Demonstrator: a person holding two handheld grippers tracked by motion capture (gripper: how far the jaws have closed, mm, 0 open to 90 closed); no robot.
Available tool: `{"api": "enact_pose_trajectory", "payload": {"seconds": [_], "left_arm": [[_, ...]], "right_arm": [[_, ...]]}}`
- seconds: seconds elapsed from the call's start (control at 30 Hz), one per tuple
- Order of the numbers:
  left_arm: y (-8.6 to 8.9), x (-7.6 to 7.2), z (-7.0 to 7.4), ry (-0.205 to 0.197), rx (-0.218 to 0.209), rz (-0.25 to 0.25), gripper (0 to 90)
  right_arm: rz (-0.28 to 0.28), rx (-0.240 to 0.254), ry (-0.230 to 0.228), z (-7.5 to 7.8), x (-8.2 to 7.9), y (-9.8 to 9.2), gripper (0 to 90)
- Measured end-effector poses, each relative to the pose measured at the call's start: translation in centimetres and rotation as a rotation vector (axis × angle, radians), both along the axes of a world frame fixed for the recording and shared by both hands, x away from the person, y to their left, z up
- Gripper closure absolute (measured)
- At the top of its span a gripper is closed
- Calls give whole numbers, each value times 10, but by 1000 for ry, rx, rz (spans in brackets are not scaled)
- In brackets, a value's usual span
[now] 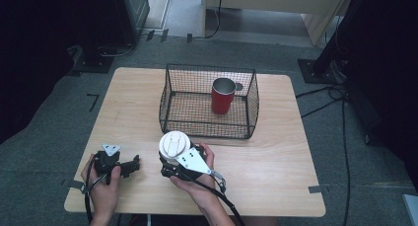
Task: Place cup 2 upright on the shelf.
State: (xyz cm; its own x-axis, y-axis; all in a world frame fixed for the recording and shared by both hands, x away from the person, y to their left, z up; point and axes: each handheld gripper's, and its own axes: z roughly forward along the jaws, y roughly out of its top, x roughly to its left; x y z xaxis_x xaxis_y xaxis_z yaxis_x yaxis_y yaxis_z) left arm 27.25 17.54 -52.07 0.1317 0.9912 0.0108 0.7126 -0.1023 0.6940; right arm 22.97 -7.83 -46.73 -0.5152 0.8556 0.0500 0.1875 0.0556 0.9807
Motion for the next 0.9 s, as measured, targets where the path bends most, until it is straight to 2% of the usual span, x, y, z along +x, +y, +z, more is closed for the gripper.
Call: {"api": "enact_pose_trajectory", "payload": {"seconds": [0.2, 0.47, 0.9], "left_arm": [[0, 0, 0, 0, 0, 0, 0], [0, 0, 0, 0, 1, -1, 0], [0, 0, 0, 1, 1, -1, 0]], "right_arm": [[-8, 15, -17, 5, -1, -5, 160], [-20, 50, -61, 22, -4, -16, 161], [-48, 63, -98, 43, 1, -27, 161]]}}
